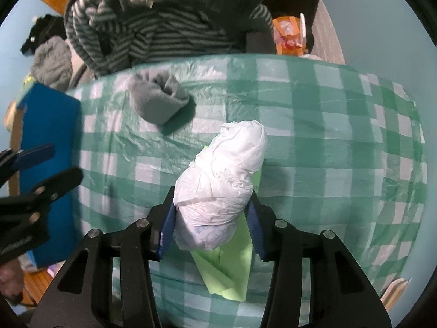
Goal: Organize soft objects
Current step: 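Grasp the white plastic bundle on the green cloth with the right gripper, then grasp the rolled grey sock with the left gripper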
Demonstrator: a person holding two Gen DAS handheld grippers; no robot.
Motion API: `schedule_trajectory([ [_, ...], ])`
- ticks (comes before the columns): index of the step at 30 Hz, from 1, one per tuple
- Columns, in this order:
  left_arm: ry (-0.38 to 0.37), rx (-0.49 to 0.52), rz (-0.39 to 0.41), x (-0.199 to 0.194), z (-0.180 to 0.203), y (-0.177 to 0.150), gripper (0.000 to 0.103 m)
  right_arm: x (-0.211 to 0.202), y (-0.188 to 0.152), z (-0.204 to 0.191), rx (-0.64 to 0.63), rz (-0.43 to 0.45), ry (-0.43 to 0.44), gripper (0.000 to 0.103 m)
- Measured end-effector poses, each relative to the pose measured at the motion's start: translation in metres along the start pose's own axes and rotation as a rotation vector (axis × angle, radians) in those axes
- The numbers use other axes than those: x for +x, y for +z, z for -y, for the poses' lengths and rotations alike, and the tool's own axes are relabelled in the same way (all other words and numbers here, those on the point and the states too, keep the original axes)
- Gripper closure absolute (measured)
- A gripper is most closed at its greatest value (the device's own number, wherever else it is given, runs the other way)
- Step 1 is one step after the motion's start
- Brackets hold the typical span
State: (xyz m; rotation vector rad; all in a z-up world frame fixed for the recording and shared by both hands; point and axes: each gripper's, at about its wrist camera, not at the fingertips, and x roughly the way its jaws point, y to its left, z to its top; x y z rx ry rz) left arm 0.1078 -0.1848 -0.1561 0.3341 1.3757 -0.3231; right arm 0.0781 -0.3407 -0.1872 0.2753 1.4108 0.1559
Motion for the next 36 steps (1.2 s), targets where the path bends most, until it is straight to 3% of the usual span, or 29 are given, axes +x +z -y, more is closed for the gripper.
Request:
schedule_trajectory([
  [8, -0.045, 0.044, 0.019, 0.013, 0.011, 0.031, 0.038, -0.027, -0.004, 0.018, 0.058, 0.039, 0.02, 0.057],
  [18, -0.123, 0.053, -0.017, 0.043, 0.028, 0.064, 0.038, -0.047, -0.017, 0.039, 0.121, 0.068, 0.019, 0.057],
  [25, -0.119, 0.058, -0.069, 0.066, 0.038, 0.073, 0.038, -0.052, -0.027, 0.054, 0.158, 0.059, 0.019, 0.057],
  [34, -0.113, 0.036, -0.058, 0.073, 0.041, 0.08, 0.038, -0.056, -0.031, 0.064, 0.168, 0.062, 0.015, 0.057],
  [35, -0.117, 0.028, -0.061, 0.074, 0.04, 0.08, 0.038, -0.056, -0.031, 0.065, 0.169, 0.062, 0.016, 0.057],
  [36, -0.123, 0.021, -0.064, 0.075, 0.039, 0.081, 0.046, -0.056, -0.031, 0.065, 0.17, 0.063, 0.017, 0.057],
])
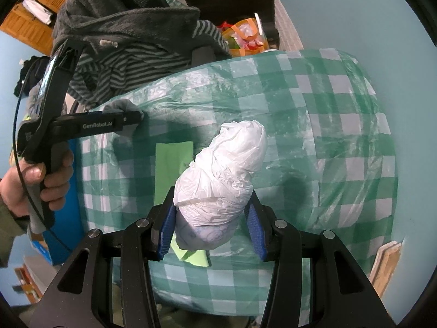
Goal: Organize soft objects
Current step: 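Grasp the rolled grey sock with the left gripper, then carry the grey sock and white bundle over the box with both grippers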
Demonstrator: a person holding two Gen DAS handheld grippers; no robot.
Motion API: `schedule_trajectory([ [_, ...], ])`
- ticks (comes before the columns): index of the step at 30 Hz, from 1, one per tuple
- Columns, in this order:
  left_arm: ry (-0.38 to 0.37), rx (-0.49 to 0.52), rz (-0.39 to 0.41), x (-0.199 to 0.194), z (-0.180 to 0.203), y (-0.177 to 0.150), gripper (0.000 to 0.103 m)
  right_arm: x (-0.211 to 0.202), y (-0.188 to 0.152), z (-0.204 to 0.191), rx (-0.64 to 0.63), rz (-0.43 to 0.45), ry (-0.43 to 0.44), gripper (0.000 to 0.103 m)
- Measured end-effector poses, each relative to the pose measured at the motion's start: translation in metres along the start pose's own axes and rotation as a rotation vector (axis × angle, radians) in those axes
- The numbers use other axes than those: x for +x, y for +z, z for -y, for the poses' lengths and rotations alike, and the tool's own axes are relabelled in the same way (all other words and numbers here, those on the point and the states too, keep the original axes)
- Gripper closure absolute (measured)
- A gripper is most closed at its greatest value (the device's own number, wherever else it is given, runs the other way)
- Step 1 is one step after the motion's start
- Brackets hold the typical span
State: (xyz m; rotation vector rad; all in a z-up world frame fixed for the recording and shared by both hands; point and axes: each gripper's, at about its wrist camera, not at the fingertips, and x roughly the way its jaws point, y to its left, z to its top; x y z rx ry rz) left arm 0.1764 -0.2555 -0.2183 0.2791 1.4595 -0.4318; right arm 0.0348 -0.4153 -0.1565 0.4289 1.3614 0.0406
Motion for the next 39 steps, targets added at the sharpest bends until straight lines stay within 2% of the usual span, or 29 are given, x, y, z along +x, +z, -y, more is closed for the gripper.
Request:
schedule_trajectory([
  [1, 0.0, -0.005, -0.003, 0.001, -0.001, 0.0, 0.055, -0.001, 0.0, 0.001, 0.001, 0.001, 0.001, 0.057],
  [4, -0.02, -0.017, -0.005, 0.002, -0.004, -0.001, 0.067, -0.003, -0.001, 0.002, -0.002, 0.007, 0.002, 0.057],
  [7, -0.02, -0.019, -0.001, 0.0, -0.006, -0.003, 0.074, -0.006, 0.0, 0.001, -0.008, 0.013, 0.002, 0.057],
  [10, -0.019, -0.021, 0.0, -0.002, -0.008, -0.005, 0.078, -0.009, 0.001, -0.001, -0.015, 0.021, 0.001, 0.057],
  [17, -0.021, -0.04, 0.032, -0.023, -0.014, -0.021, 0.079, -0.017, 0.003, -0.011, -0.045, 0.031, 0.003, 0.057],
  [25, 0.028, 0.013, 0.118, -0.069, -0.01, -0.056, 0.079, -0.028, 0.001, -0.029, -0.091, 0.043, 0.017, 0.057],
  [28, 0.002, 0.019, 0.154, -0.088, -0.012, -0.071, 0.079, -0.032, 0.0, -0.039, -0.116, 0.046, 0.012, 0.057],
  [32, 0.007, 0.02, 0.187, -0.109, -0.019, -0.09, 0.079, -0.038, 0.0, -0.05, -0.143, 0.047, 0.009, 0.057],
  [39, -0.008, -0.034, 0.234, -0.144, -0.037, -0.124, 0.079, -0.049, -0.007, -0.074, -0.196, 0.059, 0.018, 0.057],
])
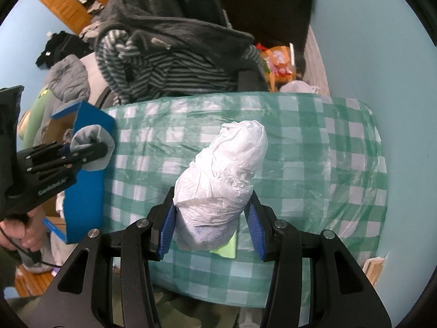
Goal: Organize soft objects
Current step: 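Carry the grey sock and white bundle over the box with both grippers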
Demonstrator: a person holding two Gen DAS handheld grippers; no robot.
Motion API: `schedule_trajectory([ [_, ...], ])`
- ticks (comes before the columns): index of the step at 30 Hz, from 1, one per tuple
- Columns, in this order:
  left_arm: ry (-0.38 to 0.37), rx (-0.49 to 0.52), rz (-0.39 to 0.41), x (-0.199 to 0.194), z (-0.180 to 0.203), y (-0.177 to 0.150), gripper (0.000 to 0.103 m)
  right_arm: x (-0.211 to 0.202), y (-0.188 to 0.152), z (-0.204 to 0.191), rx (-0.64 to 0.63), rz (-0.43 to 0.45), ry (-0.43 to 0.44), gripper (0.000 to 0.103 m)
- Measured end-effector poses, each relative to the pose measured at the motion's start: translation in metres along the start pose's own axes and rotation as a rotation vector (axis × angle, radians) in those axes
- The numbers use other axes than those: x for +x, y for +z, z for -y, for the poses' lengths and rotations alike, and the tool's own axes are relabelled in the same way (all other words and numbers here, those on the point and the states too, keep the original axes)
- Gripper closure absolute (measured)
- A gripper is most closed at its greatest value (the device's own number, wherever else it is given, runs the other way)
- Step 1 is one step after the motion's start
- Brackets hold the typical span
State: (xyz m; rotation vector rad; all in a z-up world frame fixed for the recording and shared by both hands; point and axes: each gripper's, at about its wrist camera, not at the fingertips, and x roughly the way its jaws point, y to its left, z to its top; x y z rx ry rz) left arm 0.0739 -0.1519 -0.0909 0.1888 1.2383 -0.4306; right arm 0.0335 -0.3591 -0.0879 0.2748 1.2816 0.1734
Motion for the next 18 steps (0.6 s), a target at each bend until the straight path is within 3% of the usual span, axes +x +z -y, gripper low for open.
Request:
schedule_trajectory([
  [18, 0.049, -0.116, 0.051, -0.059, -0.048, -0.047, 0.079, -0.021, 0.0, -0.07, -0.101, 0.031, 0.026, 0.057],
])
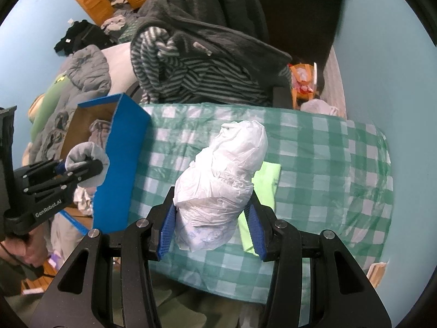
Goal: Organize soft objects
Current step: 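Carry the grey sock and white bundle over the box with both grippers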
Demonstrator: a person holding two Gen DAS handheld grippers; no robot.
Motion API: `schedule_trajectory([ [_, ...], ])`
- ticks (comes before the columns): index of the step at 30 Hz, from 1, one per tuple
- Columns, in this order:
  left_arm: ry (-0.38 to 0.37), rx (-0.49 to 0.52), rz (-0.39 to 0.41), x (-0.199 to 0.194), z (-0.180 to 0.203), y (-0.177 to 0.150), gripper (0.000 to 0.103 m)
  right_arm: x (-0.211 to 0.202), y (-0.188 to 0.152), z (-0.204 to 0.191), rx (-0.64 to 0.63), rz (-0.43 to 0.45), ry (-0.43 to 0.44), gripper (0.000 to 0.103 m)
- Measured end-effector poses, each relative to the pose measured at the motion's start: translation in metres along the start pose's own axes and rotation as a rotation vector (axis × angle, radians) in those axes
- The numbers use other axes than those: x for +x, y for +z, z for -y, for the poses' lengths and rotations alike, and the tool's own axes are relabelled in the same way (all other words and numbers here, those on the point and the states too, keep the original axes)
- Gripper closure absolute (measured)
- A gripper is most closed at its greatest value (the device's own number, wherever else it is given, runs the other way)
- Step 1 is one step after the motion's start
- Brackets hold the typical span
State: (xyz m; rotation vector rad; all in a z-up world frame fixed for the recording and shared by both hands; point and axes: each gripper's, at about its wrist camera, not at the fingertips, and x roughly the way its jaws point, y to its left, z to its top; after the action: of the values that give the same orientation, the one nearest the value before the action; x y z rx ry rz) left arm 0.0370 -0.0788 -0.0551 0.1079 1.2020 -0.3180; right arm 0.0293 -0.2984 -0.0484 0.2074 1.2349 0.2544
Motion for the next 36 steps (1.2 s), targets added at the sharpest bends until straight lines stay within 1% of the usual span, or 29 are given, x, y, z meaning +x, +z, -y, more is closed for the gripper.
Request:
schedule_trajectory([
  [8, 0.025, -0.062, 0.008, -0.011, -0.031, -0.011, 0.079, 0.004, 0.006, -0.029, -0.036, 0.0, 0.022, 0.057],
  [15, 0.063, -0.117, 0.018, -0.021, -0.062, -0.021, 0.079, 0.011, 0.013, -0.055, -0.077, -0.007, 0.046, 0.057],
  [24, 0.111, -0.192, 0.013, -0.023, -0.1, -0.037, 0.079, 0.024, 0.02, -0.096, -0.155, -0.026, 0.081, 0.057],
  [31, 0.143, -0.24, -0.007, -0.018, -0.129, -0.052, 0.079, 0.035, 0.022, -0.126, -0.211, -0.046, 0.106, 0.057],
  [33, 0.156, -0.246, -0.023, -0.013, -0.137, -0.056, 0.079, 0.039, 0.022, -0.133, -0.224, -0.052, 0.111, 0.057],
  [36, 0.157, -0.26, -0.047, -0.007, -0.146, -0.062, 0.079, 0.044, 0.022, -0.146, -0.24, -0.063, 0.121, 0.057],
])
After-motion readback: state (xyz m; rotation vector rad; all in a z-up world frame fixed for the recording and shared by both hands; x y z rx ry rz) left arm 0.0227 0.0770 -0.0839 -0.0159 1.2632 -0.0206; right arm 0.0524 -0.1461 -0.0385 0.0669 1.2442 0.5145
